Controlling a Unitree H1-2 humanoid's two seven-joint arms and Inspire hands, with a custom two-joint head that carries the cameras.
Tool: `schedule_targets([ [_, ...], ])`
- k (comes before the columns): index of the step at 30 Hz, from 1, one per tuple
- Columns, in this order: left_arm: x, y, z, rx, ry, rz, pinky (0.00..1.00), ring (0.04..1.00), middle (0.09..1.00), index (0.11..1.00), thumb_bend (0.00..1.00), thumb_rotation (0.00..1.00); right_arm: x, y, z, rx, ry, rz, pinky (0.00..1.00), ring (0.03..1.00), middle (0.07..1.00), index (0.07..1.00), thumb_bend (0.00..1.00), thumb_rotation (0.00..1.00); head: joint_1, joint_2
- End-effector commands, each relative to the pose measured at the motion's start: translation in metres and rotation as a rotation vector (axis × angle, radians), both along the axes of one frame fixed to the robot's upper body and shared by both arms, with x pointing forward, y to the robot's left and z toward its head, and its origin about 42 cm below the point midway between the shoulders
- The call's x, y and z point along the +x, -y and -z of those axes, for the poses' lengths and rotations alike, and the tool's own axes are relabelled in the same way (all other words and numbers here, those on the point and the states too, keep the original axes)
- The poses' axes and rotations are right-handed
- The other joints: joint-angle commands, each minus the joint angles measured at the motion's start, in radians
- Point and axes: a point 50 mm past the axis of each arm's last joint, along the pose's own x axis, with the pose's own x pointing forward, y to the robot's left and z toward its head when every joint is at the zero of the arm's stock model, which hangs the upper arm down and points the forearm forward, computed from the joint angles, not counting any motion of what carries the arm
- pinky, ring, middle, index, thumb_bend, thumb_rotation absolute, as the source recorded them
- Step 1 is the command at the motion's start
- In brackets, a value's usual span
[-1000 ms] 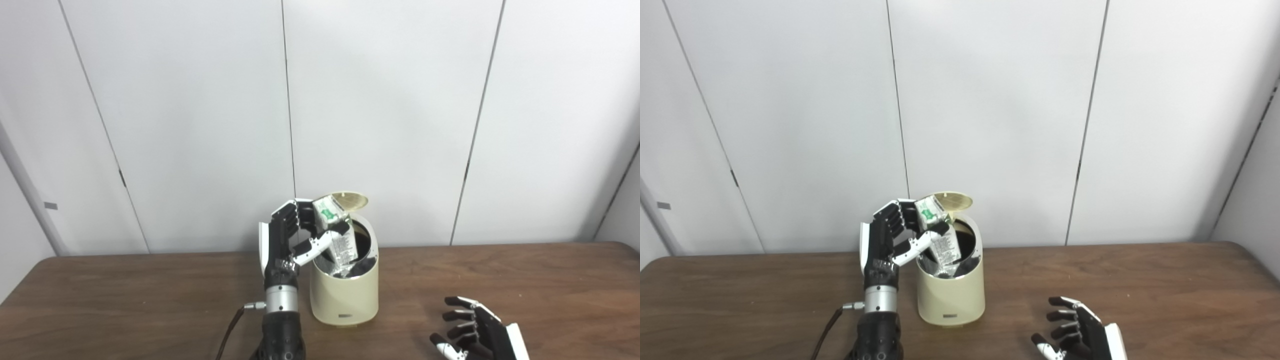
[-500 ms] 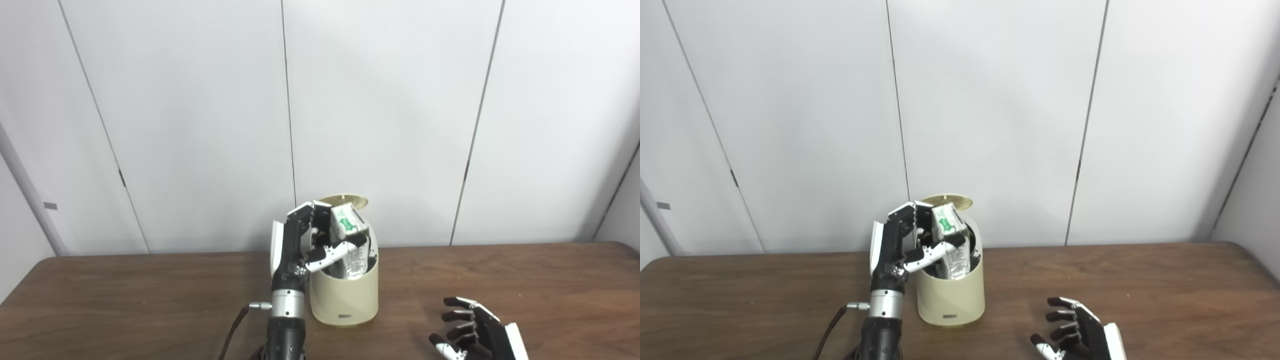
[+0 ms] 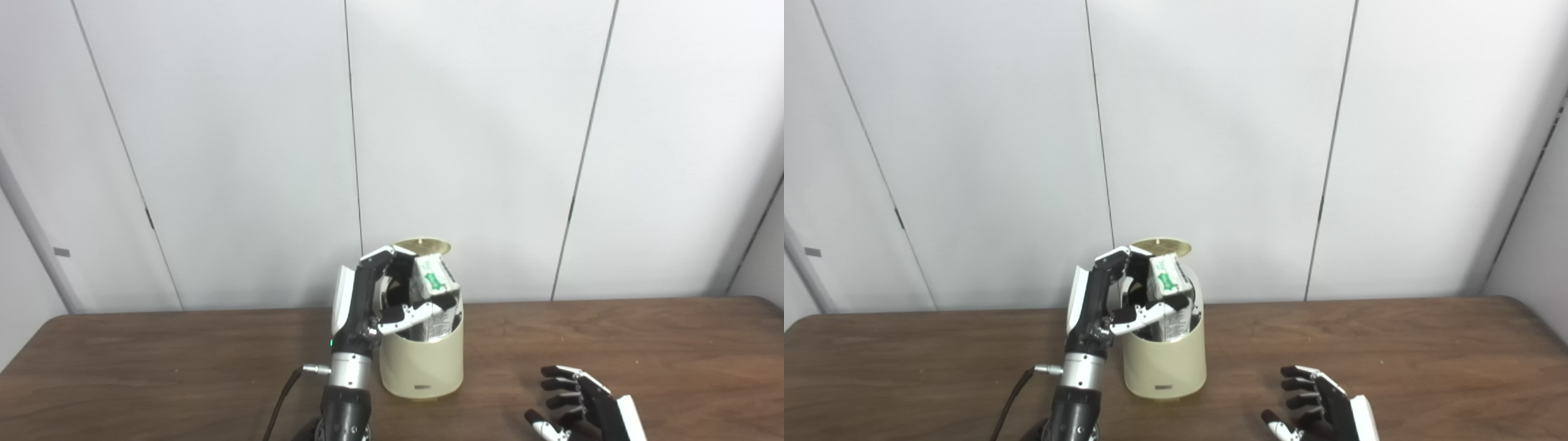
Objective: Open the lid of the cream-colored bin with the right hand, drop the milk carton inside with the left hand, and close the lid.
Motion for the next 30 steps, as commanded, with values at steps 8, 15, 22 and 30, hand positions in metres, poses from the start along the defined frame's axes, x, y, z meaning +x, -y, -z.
schedule_targets([
  [8, 0.011, 0.000, -0.042, 0.017, 0.175, -0.010, 0.45, 0.517, 0.502, 0.451, 0.50, 0.00, -0.005, -0.005, 0.013, -0.001, -0.067, -0.033, 0.43, 0.536, 0.644, 0.673, 0.32, 0.04, 0.001, -0.005],
  [15, 0.013, -0.003, -0.048, 0.066, 0.223, -0.012, 0.45, 0.520, 0.495, 0.453, 0.50, 0.00, -0.006, -0.007, 0.012, -0.010, -0.067, -0.034, 0.50, 0.601, 0.649, 0.665, 0.32, 0.04, -0.001, -0.006],
  [22, 0.017, -0.010, -0.050, 0.078, 0.209, -0.009, 0.46, 0.524, 0.499, 0.450, 0.50, 0.00, -0.006, -0.010, 0.013, -0.012, -0.068, -0.033, 0.54, 0.637, 0.665, 0.666, 0.32, 0.07, -0.014, -0.018],
  [30, 0.021, -0.016, -0.052, 0.148, 0.259, -0.024, 0.46, 0.523, 0.486, 0.458, 0.50, 0.00, -0.011, -0.013, 0.014, -0.013, -0.080, -0.036, 0.55, 0.642, 0.669, 0.675, 0.31, 0.11, -0.032, -0.032],
])
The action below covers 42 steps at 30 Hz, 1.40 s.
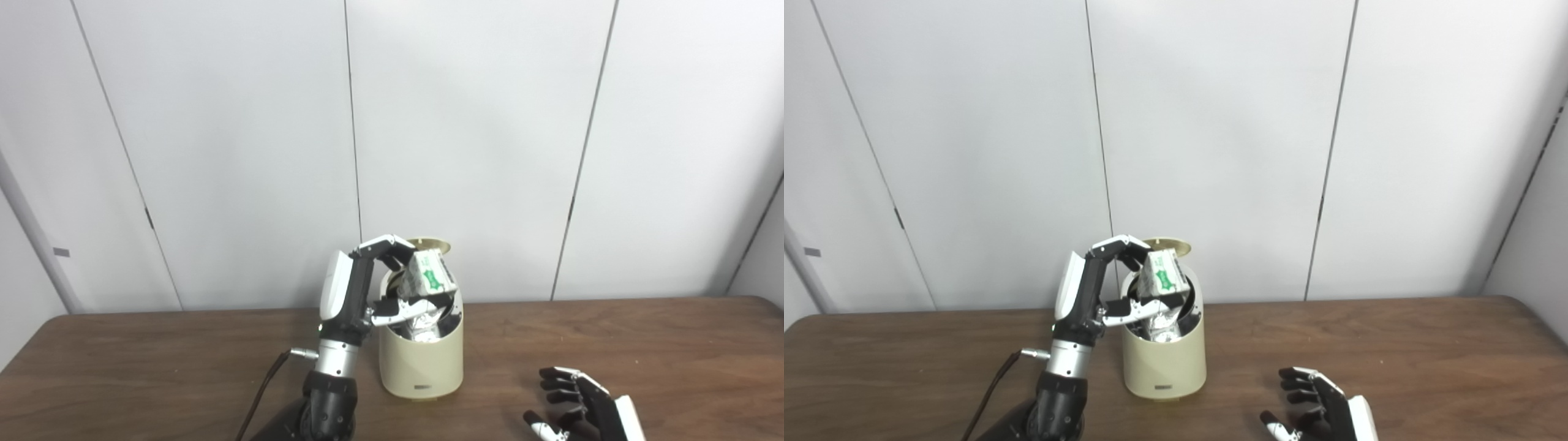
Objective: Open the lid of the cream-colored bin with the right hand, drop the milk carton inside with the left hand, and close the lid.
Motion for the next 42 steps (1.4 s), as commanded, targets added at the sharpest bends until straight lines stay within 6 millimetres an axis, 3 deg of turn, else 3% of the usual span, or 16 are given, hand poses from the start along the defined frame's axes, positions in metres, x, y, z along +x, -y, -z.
schedule_targets([
  [1, 0.013, -0.001, -0.039, -0.001, 0.136, 0.001, 0.46, 0.523, 0.482, 0.461, 0.50, 0.00, -0.009, -0.011, 0.014, 0.014, -0.082, -0.036, 0.55, 0.642, 0.668, 0.676, 0.31, 0.10, 0.001, 0.001],
  [6, 0.015, -0.002, -0.042, 0.060, 0.170, 0.012, 0.45, 0.528, 0.491, 0.452, 0.50, 0.00, -0.012, -0.011, 0.013, 0.009, -0.091, -0.031, 0.56, 0.657, 0.677, 0.681, 0.32, 0.07, 0.001, 0.003],
  [11, 0.015, 0.002, -0.044, 0.076, 0.175, 0.032, 0.44, 0.527, 0.484, 0.455, 0.50, 0.00, -0.013, -0.010, 0.013, 0.000, -0.103, -0.027, 0.50, 0.603, 0.634, 0.683, 0.32, 0.08, 0.012, -0.010],
  [14, 0.013, 0.007, -0.046, 0.093, 0.195, 0.049, 0.44, 0.530, 0.501, 0.444, 0.50, 0.00, -0.013, -0.009, 0.014, -0.007, -0.100, -0.033, 0.50, 0.609, 0.639, 0.683, 0.32, 0.08, 0.010, -0.015],
  [17, 0.011, 0.011, -0.048, 0.116, 0.237, 0.058, 0.44, 0.530, 0.478, 0.458, 0.50, 0.00, -0.015, -0.008, 0.014, -0.005, -0.098, -0.037, 0.57, 0.664, 0.680, 0.685, 0.32, 0.08, 0.012, -0.017],
  [21, 0.013, 0.017, -0.051, 0.132, 0.263, 0.063, 0.44, 0.467, 0.471, 0.489, 0.50, 0.00, -0.018, -0.009, 0.013, -0.003, -0.107, -0.030, 0.48, 0.603, 0.644, 0.689, 0.32, 0.09, 0.009, -0.012],
  [24, 0.016, 0.019, -0.050, 0.117, 0.243, 0.056, 0.45, 0.513, 0.457, 0.485, 0.50, 0.00, -0.019, -0.010, 0.012, 0.003, -0.097, -0.030, 0.47, 0.588, 0.636, 0.688, 0.32, 0.06, 0.001, -0.011],
  [26, 0.018, 0.020, -0.048, 0.109, 0.229, 0.051, 0.45, 0.474, 0.465, 0.492, 0.50, 0.00, -0.020, -0.011, 0.012, 0.003, -0.097, -0.032, 0.49, 0.606, 0.647, 0.682, 0.32, 0.05, -0.005, -0.014],
  [30, 0.018, 0.021, -0.046, 0.115, 0.222, 0.051, 0.44, 0.529, 0.471, 0.463, 0.50, 0.00, -0.023, -0.012, 0.013, 0.010, -0.101, -0.038, 0.60, 0.693, 0.703, 0.683, 0.32, 0.09, -0.017, -0.020],
  [42, 0.025, 0.016, -0.047, 0.160, 0.256, 0.033, 0.44, 0.526, 0.468, 0.470, 0.50, 0.00, -0.031, -0.011, 0.012, 0.017, -0.110, -0.035, 0.62, 0.707, 0.721, 0.692, 0.33, 0.07, -0.022, -0.012],
])
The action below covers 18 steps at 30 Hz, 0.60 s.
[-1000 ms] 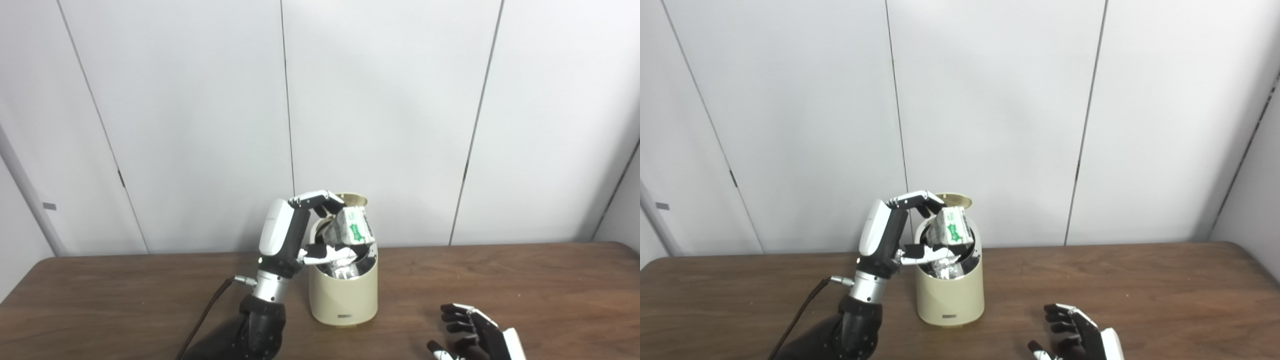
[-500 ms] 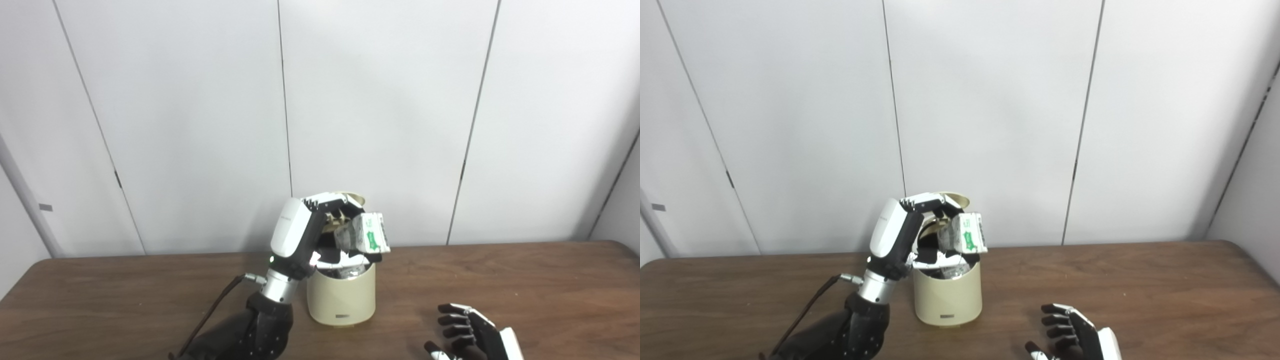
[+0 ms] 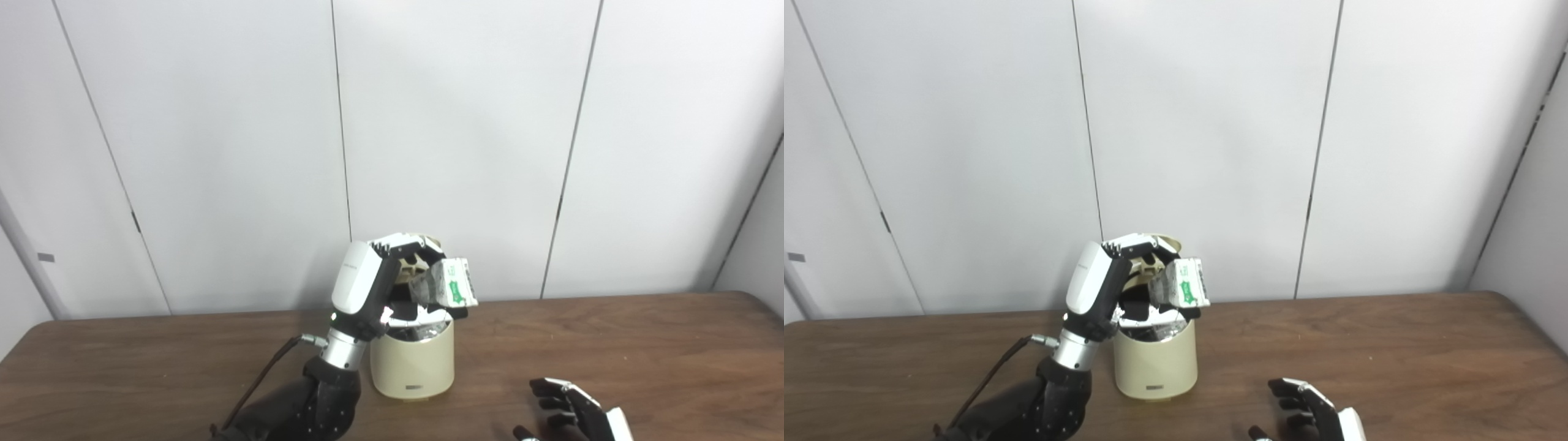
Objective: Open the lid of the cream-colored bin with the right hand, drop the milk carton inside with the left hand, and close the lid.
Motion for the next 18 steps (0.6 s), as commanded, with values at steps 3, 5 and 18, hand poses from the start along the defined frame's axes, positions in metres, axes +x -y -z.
schedule_targets([
  [3, 0.015, -0.006, -0.035, -0.026, 0.084, -0.006, 0.44, 0.527, 0.469, 0.469, 0.50, 0.00, -0.007, -0.004, 0.012, 0.005, -0.093, -0.022, 0.57, 0.672, 0.695, 0.690, 0.33, 0.06, 0.003, 0.003],
  [5, 0.015, -0.008, -0.033, -0.007, 0.108, -0.015, 0.44, 0.527, 0.471, 0.467, 0.50, 0.00, -0.007, -0.004, 0.011, 0.001, -0.089, -0.020, 0.55, 0.657, 0.682, 0.685, 0.33, 0.04, 0.003, 0.004],
  [18, 0.019, -0.022, -0.018, 0.043, 0.151, -0.061, 0.43, 0.465, 0.476, 0.488, 0.50, 0.00, -0.013, -0.002, 0.009, -0.009, -0.090, -0.029, 0.52, 0.633, 0.661, 0.679, 0.32, 0.02, 0.003, 0.024],
])
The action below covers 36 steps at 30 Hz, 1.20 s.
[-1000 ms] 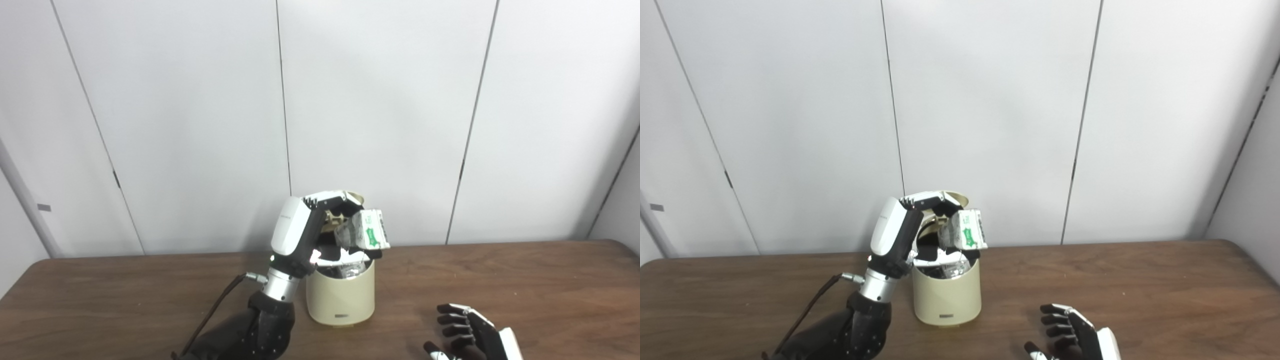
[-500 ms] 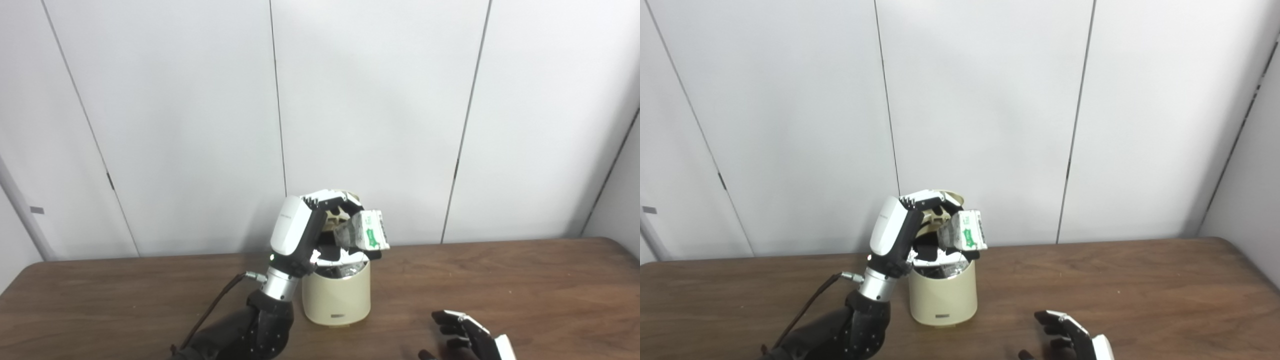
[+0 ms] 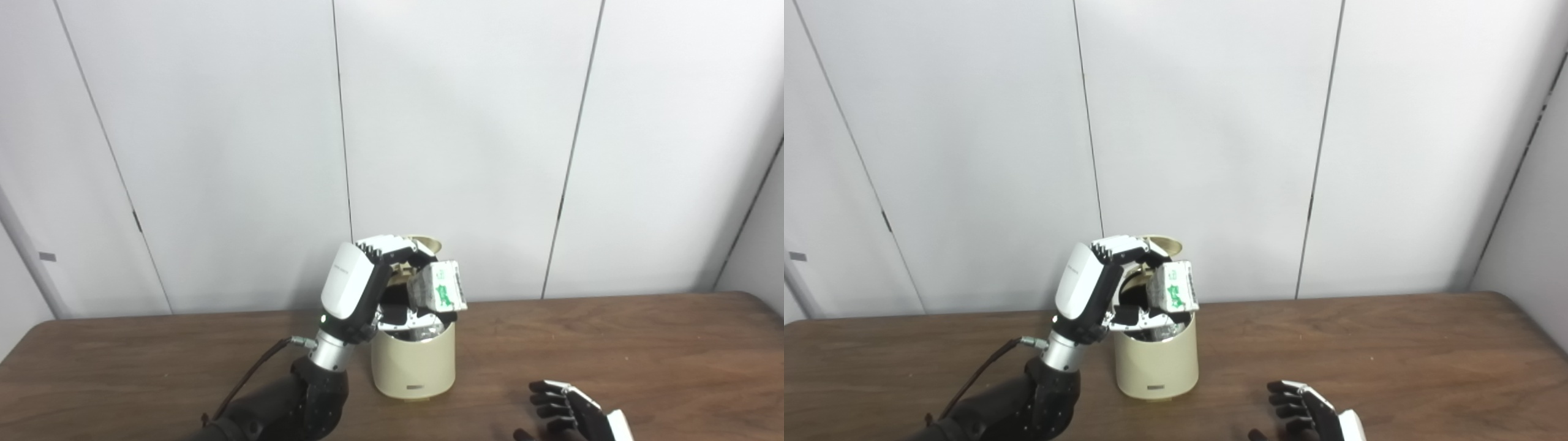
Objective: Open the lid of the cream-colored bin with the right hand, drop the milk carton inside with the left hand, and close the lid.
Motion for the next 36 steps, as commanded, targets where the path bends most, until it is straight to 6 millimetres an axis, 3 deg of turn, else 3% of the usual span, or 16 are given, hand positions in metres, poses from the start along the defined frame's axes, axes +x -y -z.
schedule_targets([
  [1, 0.012, -0.006, -0.026, -0.010, 0.050, -0.019, 0.43, 0.465, 0.477, 0.486, 0.50, 0.00, -0.008, -0.004, 0.011, -0.002, -0.084, -0.026, 0.51, 0.627, 0.657, 0.678, 0.32, 0.03, 0.002, 0.003],
  [5, 0.013, -0.011, -0.021, 0.000, 0.026, -0.029, 0.43, 0.465, 0.485, 0.479, 0.50, 0.00, -0.009, -0.003, 0.010, 0.006, -0.085, -0.029, 0.47, 0.583, 0.622, 0.681, 0.32, 0.03, 0.007, 0.009],
  [10, 0.013, -0.012, -0.017, 0.007, 0.023, -0.039, 0.43, 0.465, 0.485, 0.478, 0.50, 0.00, -0.008, -0.003, 0.010, 0.010, -0.084, -0.032, 0.53, 0.642, 0.662, 0.676, 0.33, 0.03, 0.010, 0.011],
  [13, 0.013, -0.012, -0.016, 0.005, 0.016, -0.039, 0.43, 0.513, 0.473, 0.470, 0.50, 0.00, -0.008, -0.003, 0.010, 0.012, -0.086, -0.034, 0.44, 0.566, 0.613, 0.680, 0.32, 0.01, 0.013, 0.012],
  [20, 0.015, -0.016, -0.017, 0.004, 0.021, -0.054, 0.43, 0.529, 0.466, 0.471, 0.50, 0.00, -0.007, -0.003, 0.008, 0.009, -0.090, -0.028, 0.38, 0.508, 0.567, 0.682, 0.33, 0.02, 0.014, 0.017],
  [21, 0.015, -0.017, -0.018, 0.004, 0.026, -0.057, 0.43, 0.529, 0.466, 0.471, 0.50, 0.00, -0.006, -0.003, 0.008, 0.008, -0.092, -0.027, 0.33, 0.439, 0.521, 0.681, 0.33, 0.02, 0.014, 0.017],
  [23, 0.016, -0.019, -0.019, 0.010, 0.033, -0.059, 0.43, 0.530, 0.466, 0.472, 0.50, 0.00, -0.006, -0.003, 0.008, 0.007, -0.092, -0.028, 0.32, 0.434, 0.523, 0.677, 0.33, 0.03, 0.013, 0.018],
  [26, 0.017, -0.023, -0.021, 0.015, 0.039, -0.066, 0.43, 0.529, 0.467, 0.471, 0.50, 0.00, -0.005, -0.002, 0.008, 0.008, -0.092, -0.032, 0.38, 0.503, 0.563, 0.676, 0.32, 0.05, 0.014, 0.020],
  [29, 0.018, -0.027, -0.022, 0.018, 0.040, -0.076, 0.42, 0.528, 0.469, 0.470, 0.50, 0.00, -0.005, -0.002, 0.008, 0.010, -0.093, -0.029, 0.21, 0.303, 0.398, 0.684, 0.33, 0.04, 0.020, 0.023],
  [31, 0.020, -0.031, -0.022, 0.021, 0.032, -0.086, 0.42, 0.528, 0.472, 0.467, 0.50, 0.00, -0.004, -0.002, 0.008, 0.008, -0.092, -0.029, 0.21, 0.323, 0.426, 0.685, 0.33, 0.03, 0.019, 0.024],
  [33, 0.020, -0.035, -0.022, 0.022, 0.019, -0.093, 0.43, 0.528, 0.473, 0.467, 0.50, 0.00, -0.004, -0.002, 0.007, 0.011, -0.096, -0.030, 0.35, 0.483, 0.556, 0.684, 0.33, 0.04, 0.019, 0.024],
  [35, 0.021, -0.037, -0.022, 0.021, 0.012, -0.098, 0.43, 0.526, 0.476, 0.464, 0.50, 0.00, -0.004, -0.002, 0.007, 0.010, -0.095, -0.031, 0.26, 0.360, 0.450, 0.683, 0.33, 0.04, 0.022, 0.025],
  [36, 0.021, -0.037, -0.022, 0.021, 0.012, -0.100, 0.43, 0.525, 0.478, 0.463, 0.50, 0.00, -0.004, -0.002, 0.007, 0.010, -0.094, -0.032, 0.27, 0.376, 0.466, 0.680, 0.33, 0.04, 0.022, 0.025],
])
